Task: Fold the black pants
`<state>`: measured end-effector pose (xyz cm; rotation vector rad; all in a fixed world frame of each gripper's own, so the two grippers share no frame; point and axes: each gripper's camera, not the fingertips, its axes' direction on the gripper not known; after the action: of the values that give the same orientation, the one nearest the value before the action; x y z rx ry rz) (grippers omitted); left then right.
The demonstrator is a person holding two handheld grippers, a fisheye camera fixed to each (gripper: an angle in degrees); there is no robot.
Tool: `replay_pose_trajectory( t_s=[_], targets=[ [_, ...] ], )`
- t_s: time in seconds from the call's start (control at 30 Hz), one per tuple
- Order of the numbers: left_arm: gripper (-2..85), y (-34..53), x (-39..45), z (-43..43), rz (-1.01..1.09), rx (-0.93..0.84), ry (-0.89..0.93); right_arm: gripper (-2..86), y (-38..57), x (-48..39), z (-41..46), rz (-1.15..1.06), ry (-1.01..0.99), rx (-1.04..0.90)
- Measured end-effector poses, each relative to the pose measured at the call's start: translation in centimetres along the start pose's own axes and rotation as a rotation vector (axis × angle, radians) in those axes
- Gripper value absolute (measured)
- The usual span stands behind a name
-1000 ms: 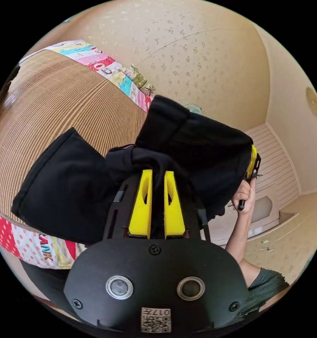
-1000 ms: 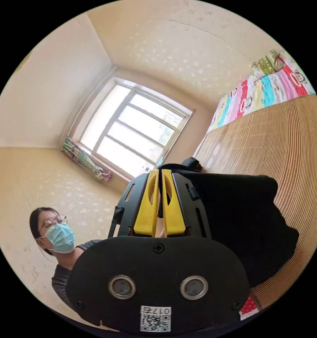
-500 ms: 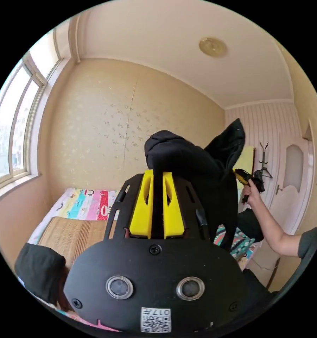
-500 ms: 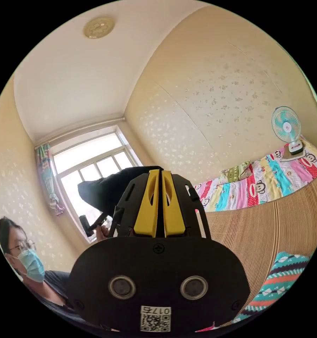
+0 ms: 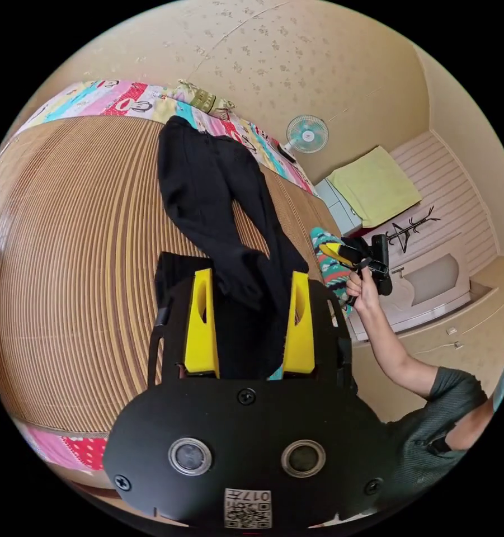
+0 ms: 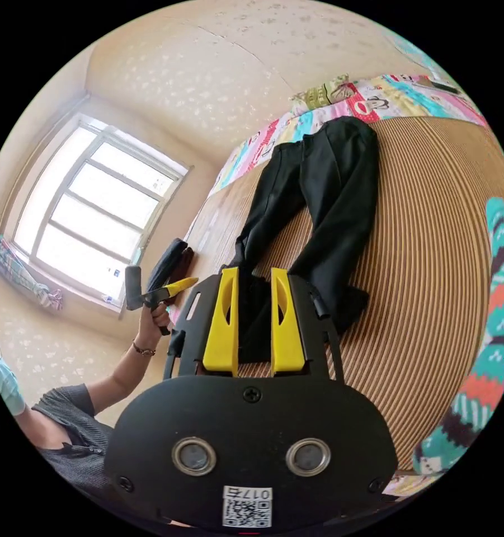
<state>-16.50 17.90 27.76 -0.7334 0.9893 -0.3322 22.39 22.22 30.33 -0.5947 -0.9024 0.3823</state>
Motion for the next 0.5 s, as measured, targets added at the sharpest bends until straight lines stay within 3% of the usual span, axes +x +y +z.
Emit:
replay_pose_trajectory(
  t_s=[0.13, 0.23, 0.3, 0.37, 0.5],
  targets=[
    [16.4, 3.6, 5.0, 6.1, 0.085, -0.209, -0.001, 10.1, 6.1, -0.8, 0.3, 0.055, -0.077, 0.105],
    [3.5, 2.4, 6.8, 6.5, 0.073, -0.267, -0.101, 9.5, 8.9, -1.5, -0.8, 0.09, -0.16, 0.178],
    [2.2, 0.5, 6.7, 1.8, 0.027, -0.171, 0.104, 9.3, 9.8, -2.4, -2.3, 0.085, -0.164, 0.183],
    [1.5, -0.6, 6.3, -7.5, 0.026, 0.075, 0.363, 9.8, 9.9, -3.2, -3.3, 0.07, -0.128, 0.17],
    [2.6, 1.1, 4.1, -16.4, -0.019, 0.223, 0.334, 13.0, 9.2, -4.3, -3.2, 0.075, -0.077, 0.1]
  ],
)
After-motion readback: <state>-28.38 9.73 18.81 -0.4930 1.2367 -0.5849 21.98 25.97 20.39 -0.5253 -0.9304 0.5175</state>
